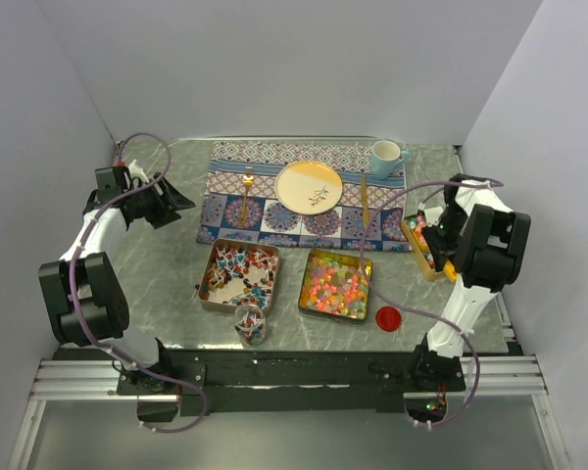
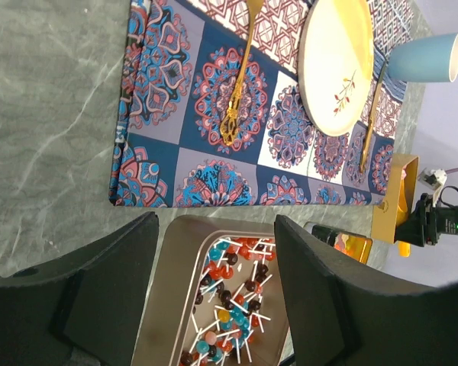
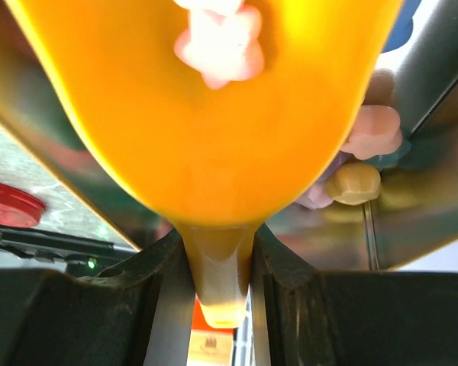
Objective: Pack the candies
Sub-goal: Scoop the fake candies from the storage box.
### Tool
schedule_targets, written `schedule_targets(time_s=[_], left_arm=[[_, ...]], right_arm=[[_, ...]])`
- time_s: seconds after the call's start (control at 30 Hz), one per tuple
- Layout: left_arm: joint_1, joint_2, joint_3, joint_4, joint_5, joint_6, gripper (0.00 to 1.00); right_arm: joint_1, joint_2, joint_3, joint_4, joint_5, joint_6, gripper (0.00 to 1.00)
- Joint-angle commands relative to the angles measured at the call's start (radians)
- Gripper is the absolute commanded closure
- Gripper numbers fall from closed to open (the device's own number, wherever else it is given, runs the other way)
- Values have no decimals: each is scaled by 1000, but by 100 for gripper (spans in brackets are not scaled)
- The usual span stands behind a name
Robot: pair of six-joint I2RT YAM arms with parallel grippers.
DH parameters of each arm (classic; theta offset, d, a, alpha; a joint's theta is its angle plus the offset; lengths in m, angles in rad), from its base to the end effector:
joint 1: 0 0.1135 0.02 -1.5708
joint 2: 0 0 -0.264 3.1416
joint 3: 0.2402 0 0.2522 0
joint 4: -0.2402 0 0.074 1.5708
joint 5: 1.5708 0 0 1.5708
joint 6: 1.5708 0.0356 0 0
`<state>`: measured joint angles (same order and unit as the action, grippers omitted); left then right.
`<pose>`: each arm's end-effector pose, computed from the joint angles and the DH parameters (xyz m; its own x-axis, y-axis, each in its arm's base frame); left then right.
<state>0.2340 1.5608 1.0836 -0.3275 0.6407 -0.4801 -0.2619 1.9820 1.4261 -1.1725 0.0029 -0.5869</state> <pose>0.3294 0.0567 0.2444 -0.7221 -0.5528 -0.4160 -0.1310 0.6997 -0.7023 0.3362 -0.0902 0.1689 -0.9374 -0.3220 0.1323 -0.3130 0.9460 0.0845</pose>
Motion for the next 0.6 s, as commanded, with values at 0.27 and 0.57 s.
schedule_targets(time_s=[0.27, 0.57], left_arm=[[-4, 15, 91, -10, 47, 43, 32], [-4, 18, 98, 7, 65, 17, 32]], right_arm=[[-91, -195, -185, 218, -251, -76, 100], [-155, -241, -248, 237, -288, -96, 100]])
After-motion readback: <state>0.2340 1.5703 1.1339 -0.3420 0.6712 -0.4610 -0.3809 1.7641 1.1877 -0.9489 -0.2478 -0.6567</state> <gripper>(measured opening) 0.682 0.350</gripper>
